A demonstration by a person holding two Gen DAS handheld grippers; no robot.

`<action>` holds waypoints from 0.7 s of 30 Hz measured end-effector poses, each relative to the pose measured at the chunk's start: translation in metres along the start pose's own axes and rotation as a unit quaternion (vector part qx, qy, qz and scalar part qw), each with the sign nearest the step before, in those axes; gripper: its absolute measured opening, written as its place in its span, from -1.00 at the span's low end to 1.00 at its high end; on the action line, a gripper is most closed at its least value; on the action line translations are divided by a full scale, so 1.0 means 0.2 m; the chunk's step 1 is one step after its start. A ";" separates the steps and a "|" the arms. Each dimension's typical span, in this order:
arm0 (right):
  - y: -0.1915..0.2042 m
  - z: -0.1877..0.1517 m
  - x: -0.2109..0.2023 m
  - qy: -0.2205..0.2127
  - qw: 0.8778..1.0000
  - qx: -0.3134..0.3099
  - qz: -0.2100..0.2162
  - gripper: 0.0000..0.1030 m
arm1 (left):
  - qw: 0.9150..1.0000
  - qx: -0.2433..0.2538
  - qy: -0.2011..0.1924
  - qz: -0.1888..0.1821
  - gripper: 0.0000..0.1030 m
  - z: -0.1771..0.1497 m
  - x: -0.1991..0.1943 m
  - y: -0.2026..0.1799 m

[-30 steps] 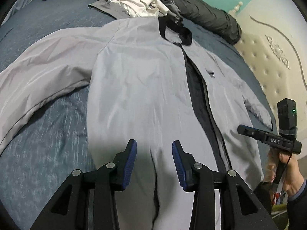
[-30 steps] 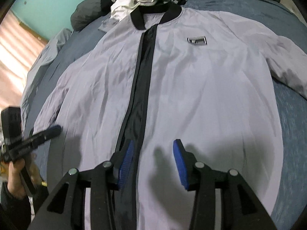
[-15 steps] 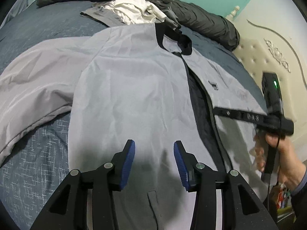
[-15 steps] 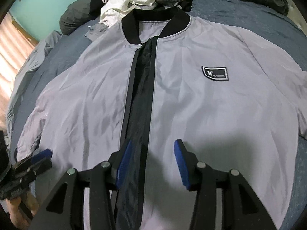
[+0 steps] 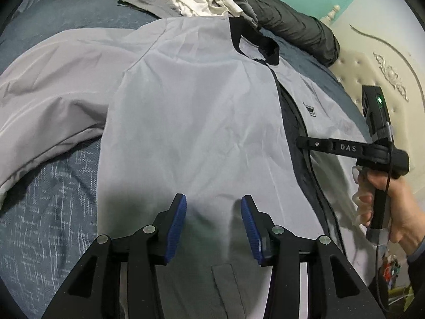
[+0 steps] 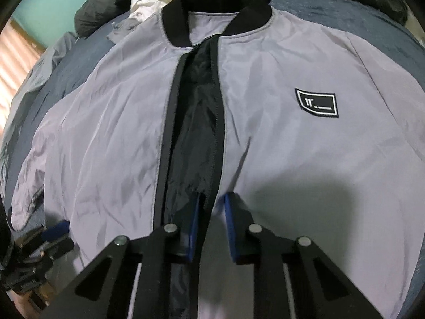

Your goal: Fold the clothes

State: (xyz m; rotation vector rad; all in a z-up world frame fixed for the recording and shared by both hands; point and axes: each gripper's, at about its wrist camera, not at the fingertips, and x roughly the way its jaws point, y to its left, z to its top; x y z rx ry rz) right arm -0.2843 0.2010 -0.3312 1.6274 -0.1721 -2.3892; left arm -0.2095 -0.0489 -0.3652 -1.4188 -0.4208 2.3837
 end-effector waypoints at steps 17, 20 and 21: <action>0.02 -0.24 -0.23 -0.010 0.996 0.011 0.088 -0.30 | 0.997 -0.065 -0.044 0.008 -0.09 0.00 -0.31 0.25; 0.07 -0.26 -0.25 -0.011 0.996 0.000 0.093 -0.30 | 0.996 -0.079 -0.050 0.014 -0.09 -0.01 -0.35 0.31; 0.06 -0.25 -0.24 -0.013 0.995 0.001 0.094 -0.30 | 0.995 -0.081 -0.050 0.016 -0.09 -0.01 -0.35 0.32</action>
